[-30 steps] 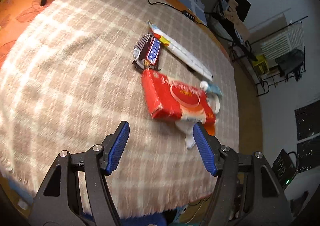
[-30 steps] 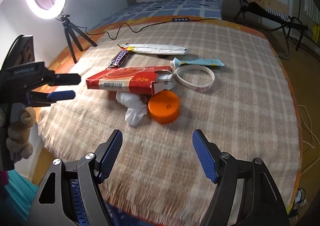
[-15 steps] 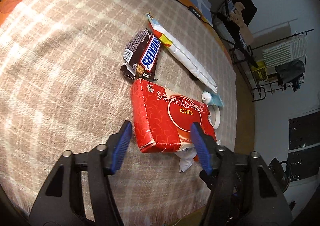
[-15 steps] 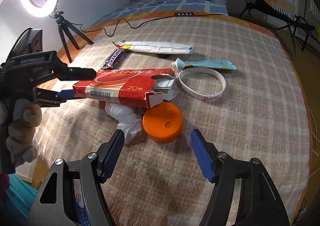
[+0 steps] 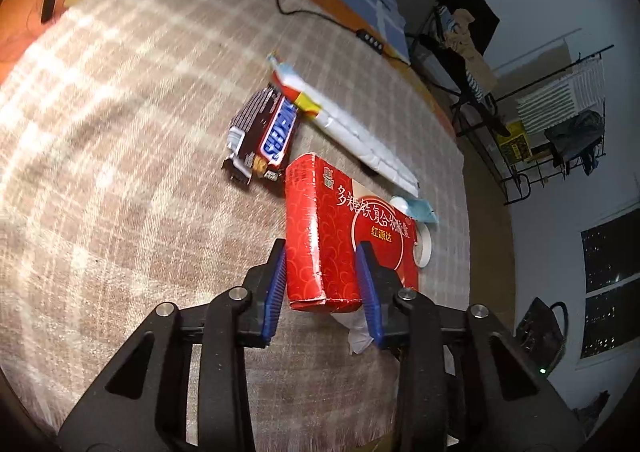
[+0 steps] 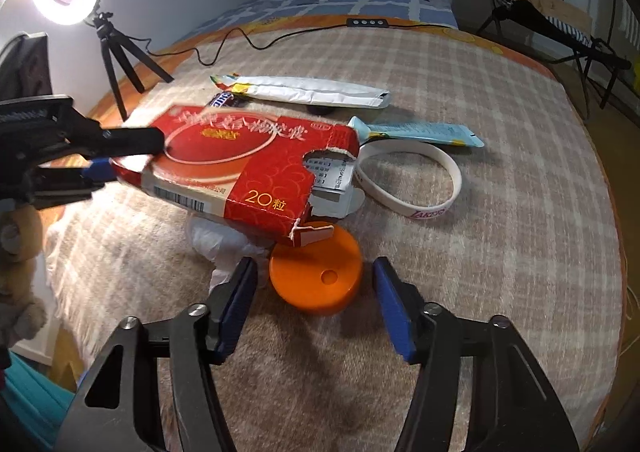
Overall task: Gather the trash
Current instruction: 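Grasp the red box with the left tool while the right tool grasps the orange lid, then carry the red box and orange lid over the blue basket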
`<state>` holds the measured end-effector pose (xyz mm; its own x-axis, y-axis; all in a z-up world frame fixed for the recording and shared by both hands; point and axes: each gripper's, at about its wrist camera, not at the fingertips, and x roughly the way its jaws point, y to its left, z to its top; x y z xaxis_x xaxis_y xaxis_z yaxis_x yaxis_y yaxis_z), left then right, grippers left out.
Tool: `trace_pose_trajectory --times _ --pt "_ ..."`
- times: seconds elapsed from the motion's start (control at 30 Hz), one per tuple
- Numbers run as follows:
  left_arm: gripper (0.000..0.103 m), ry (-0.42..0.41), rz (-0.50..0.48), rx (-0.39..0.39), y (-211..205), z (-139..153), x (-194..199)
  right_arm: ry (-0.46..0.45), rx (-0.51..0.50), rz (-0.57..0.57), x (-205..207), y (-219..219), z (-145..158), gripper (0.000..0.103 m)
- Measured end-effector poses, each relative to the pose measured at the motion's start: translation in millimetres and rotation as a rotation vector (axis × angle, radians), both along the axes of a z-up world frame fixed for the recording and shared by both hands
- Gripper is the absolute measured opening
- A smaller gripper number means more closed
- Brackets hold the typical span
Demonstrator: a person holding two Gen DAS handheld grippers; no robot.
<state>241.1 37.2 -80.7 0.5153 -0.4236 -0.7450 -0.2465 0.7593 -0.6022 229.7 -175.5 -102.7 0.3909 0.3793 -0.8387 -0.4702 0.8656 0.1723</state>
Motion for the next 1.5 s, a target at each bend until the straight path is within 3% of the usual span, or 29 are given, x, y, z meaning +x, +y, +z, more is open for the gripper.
trace_pose_trajectory --times 0.27,0.5,0.7,0.8,0.93,1.27,1.5 --pt "0.026 -0.056 -0.005 0.001 3 19 -7 0.000 0.000 0.002 -4 -3 2 0.046" --pt "0.019 -0.116 -0.024 0.055 5 46 -21 -0.019 0.003 -0.013 -16 -15 12 0.046" --pt "0.019 -0.140 -0.073 0.167 -13 64 -30 -0.022 0.003 -0.042 -20 -28 17 0.046" --pt "0.019 -0.168 -0.131 0.259 -38 72 -30 -0.021 0.004 -0.053 -21 -34 17 0.046" --pt "0.020 -0.173 -0.177 0.317 -66 69 -25 -0.014 0.005 -0.059 -22 -41 15 0.046" --pt "0.018 -0.151 -0.205 0.313 -88 39 -6 -0.016 0.006 -0.072 -22 -52 16 0.046" --pt "0.015 -0.158 -0.155 0.174 -63 49 -12 -0.042 0.018 -0.076 -30 -58 28 0.046"
